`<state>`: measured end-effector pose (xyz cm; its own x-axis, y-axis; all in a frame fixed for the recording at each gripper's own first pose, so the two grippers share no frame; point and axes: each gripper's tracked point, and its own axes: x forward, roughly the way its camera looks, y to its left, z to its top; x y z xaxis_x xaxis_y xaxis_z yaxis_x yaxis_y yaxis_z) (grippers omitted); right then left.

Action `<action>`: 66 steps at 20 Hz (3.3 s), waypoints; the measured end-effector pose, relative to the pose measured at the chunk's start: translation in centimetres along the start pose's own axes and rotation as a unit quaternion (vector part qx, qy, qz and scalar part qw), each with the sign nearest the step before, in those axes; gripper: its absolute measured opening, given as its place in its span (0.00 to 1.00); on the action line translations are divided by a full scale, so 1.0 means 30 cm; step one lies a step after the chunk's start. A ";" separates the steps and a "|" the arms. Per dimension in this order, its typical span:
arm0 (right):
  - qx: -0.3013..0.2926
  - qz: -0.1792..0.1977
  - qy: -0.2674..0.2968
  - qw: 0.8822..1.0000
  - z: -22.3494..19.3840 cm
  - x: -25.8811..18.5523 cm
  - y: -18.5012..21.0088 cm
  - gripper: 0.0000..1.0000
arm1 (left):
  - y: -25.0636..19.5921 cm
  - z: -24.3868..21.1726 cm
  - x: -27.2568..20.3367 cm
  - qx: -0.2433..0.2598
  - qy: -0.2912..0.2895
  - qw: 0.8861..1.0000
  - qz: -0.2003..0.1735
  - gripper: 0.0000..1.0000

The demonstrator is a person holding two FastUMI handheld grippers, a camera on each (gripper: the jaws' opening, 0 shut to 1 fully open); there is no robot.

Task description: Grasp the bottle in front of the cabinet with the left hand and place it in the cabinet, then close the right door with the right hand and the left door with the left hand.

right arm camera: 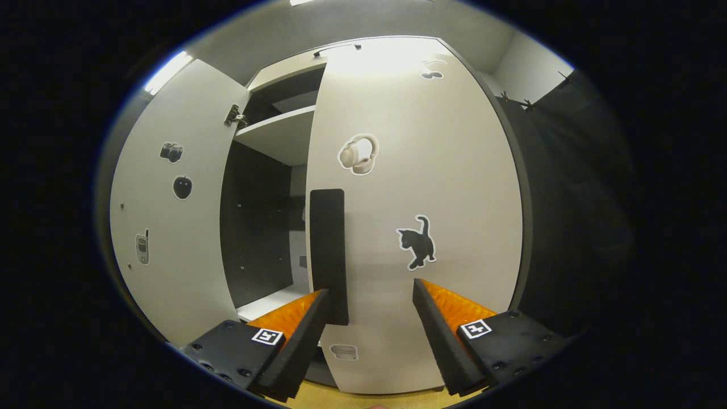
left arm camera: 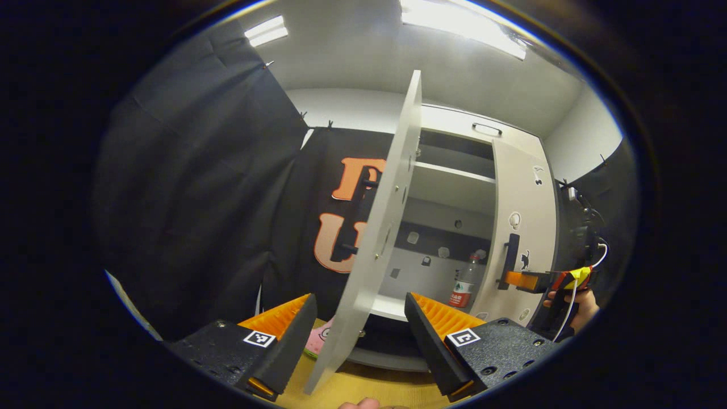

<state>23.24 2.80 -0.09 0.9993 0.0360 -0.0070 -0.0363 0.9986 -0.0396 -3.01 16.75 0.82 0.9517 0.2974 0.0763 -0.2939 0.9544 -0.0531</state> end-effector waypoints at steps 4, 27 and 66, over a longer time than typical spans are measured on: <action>0.011 -0.002 0.003 1.000 -0.006 -0.016 -0.003 0.97 | 0.127 0.058 0.035 0.002 -0.011 0.999 0.048 0.94; 0.015 -0.035 0.002 0.999 -0.093 -0.521 -0.039 0.98 | 0.211 0.147 0.404 0.041 -0.029 0.999 0.013 0.92; 0.019 -0.157 -0.014 0.987 -0.042 -0.724 -0.374 0.98 | -0.622 -0.109 0.577 0.076 0.017 0.975 -0.206 0.94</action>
<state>1.92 -9.25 -0.75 0.9610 -0.2751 0.0270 0.2751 0.9614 0.0029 19.25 4.00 -0.11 0.9934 -0.1114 0.0273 0.1072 0.9864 0.1245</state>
